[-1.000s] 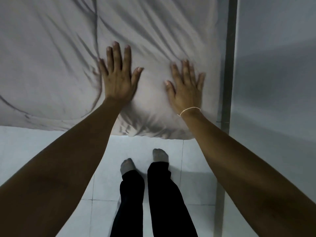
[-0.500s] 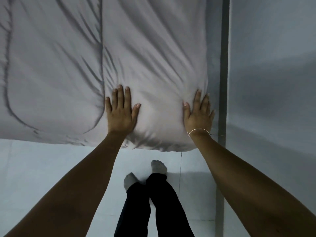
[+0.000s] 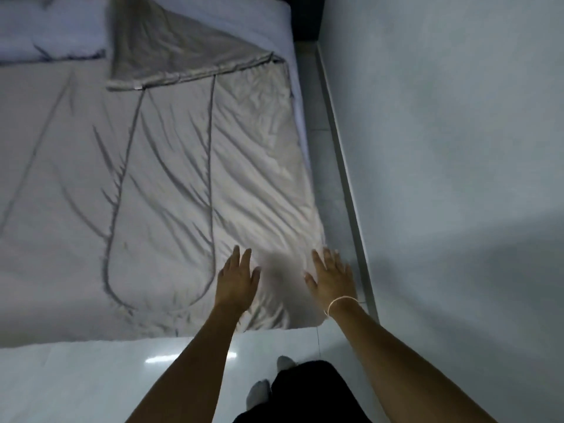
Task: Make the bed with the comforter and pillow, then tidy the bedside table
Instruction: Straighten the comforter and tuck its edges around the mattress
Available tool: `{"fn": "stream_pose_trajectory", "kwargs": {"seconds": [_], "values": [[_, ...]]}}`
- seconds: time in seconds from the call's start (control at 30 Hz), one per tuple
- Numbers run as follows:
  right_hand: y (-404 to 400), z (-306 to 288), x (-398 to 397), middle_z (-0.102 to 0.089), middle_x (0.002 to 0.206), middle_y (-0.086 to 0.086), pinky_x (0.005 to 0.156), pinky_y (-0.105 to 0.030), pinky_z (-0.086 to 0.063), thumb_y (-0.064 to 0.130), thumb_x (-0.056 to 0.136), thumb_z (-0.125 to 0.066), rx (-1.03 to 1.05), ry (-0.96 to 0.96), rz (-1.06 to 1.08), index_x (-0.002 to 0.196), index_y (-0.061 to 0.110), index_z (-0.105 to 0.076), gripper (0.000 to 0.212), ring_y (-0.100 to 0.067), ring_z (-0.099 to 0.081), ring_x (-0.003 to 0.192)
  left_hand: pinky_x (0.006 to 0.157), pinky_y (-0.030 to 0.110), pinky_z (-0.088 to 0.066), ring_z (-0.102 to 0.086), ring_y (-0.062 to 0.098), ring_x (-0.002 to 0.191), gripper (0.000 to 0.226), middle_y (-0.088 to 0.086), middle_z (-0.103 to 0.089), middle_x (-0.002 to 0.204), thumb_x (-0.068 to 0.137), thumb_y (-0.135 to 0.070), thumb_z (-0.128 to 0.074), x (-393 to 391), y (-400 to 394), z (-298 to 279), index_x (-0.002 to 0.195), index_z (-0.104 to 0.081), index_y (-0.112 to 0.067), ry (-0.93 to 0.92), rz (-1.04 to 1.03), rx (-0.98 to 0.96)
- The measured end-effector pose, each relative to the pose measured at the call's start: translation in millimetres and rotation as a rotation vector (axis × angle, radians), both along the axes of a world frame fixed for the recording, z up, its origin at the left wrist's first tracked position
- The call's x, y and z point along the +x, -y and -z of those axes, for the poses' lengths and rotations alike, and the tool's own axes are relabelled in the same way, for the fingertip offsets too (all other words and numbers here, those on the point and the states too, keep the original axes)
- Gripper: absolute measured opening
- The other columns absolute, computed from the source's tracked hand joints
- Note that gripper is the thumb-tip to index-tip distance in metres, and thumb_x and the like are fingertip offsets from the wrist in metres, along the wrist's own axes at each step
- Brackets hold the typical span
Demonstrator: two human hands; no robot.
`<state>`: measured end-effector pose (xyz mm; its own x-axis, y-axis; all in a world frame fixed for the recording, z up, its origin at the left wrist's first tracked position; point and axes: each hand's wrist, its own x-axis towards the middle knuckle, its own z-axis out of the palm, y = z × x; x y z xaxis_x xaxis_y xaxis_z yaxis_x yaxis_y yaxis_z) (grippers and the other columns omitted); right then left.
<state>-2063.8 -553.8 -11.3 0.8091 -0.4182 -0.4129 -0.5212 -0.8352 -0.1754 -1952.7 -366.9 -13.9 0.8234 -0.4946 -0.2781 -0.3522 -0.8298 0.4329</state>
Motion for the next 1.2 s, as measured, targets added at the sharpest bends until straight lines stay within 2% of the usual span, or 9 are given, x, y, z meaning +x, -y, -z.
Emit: {"fn": "stream_pose_trajectory", "kwargs": {"seconds": [0.07, 0.2, 0.43, 0.77, 1.0, 1.2], "values": [[3, -33, 8, -0.005, 0.161, -0.007, 0.12, -0.05, -0.009, 0.049, 0.099, -0.029, -0.048, 0.03, 0.01, 0.153, 0.023, -0.01, 0.063, -0.031, -0.002, 0.148, 0.104, 0.046, -0.039, -0.04, 0.035, 0.132, 0.053, 0.017, -0.021, 0.156, 0.098, -0.04, -0.04, 8, 6, -38, 0.143, -0.035, -0.012, 0.074, 0.013, -0.021], [13, -78, 27, -0.009, 0.161, -0.008, 0.119, -0.048, -0.009, 0.045, 0.097, -0.037, -0.068, 0.099, 0.043, 0.152, 0.022, -0.015, 0.063, -0.031, -0.006, 0.148, 0.1, 0.045, -0.041, -0.043, 0.035, 0.129, 0.05, 0.015, -0.015, 0.157, 0.099, -0.036, -0.04, 26, 22, -93, 0.143, -0.035, -0.013, 0.148, 0.001, -0.036], [66, -115, 67, -0.006, 0.161, -0.008, 0.119, -0.047, -0.009, 0.043, 0.098, -0.037, -0.05, 0.125, -0.039, 0.152, 0.018, -0.01, 0.066, -0.03, -0.004, 0.148, 0.102, 0.046, -0.041, -0.044, 0.035, 0.127, 0.048, 0.016, -0.014, 0.157, 0.097, -0.031, -0.047, 56, 76, -132, 0.141, -0.04, -0.013, 0.197, -0.064, -0.137], [184, -135, 118, -0.007, 0.161, -0.008, 0.119, -0.046, -0.009, 0.047, 0.098, -0.037, -0.015, 0.166, -0.168, 0.152, 0.022, -0.011, 0.065, -0.03, -0.004, 0.148, 0.105, 0.047, -0.035, -0.033, 0.035, 0.135, 0.049, 0.017, -0.012, 0.157, 0.097, -0.033, -0.047, 72, 210, -138, 0.141, -0.037, -0.015, 0.179, -0.259, -0.14], [241, -127, 166, -0.007, 0.161, -0.009, 0.118, -0.049, -0.014, 0.053, 0.097, -0.037, 0.028, 0.15, -0.143, 0.152, 0.025, -0.011, 0.067, -0.033, -0.007, 0.148, 0.114, 0.044, -0.023, -0.014, 0.029, 0.145, 0.052, 0.011, -0.006, 0.159, 0.098, -0.039, -0.041, 108, 245, -138, 0.145, -0.03, -0.02, 0.227, -0.256, -0.011], [280, -120, 226, -0.006, 0.161, -0.01, 0.118, -0.052, -0.016, 0.053, 0.095, -0.041, 0.046, 0.142, -0.171, 0.152, 0.026, -0.01, 0.07, -0.033, -0.007, 0.147, 0.115, 0.049, -0.018, -0.008, 0.034, 0.145, 0.057, 0.016, -0.002, 0.159, 0.097, -0.039, -0.042, 178, 268, -121, 0.147, -0.025, -0.018, 0.18, -0.337, 0.057]]}}
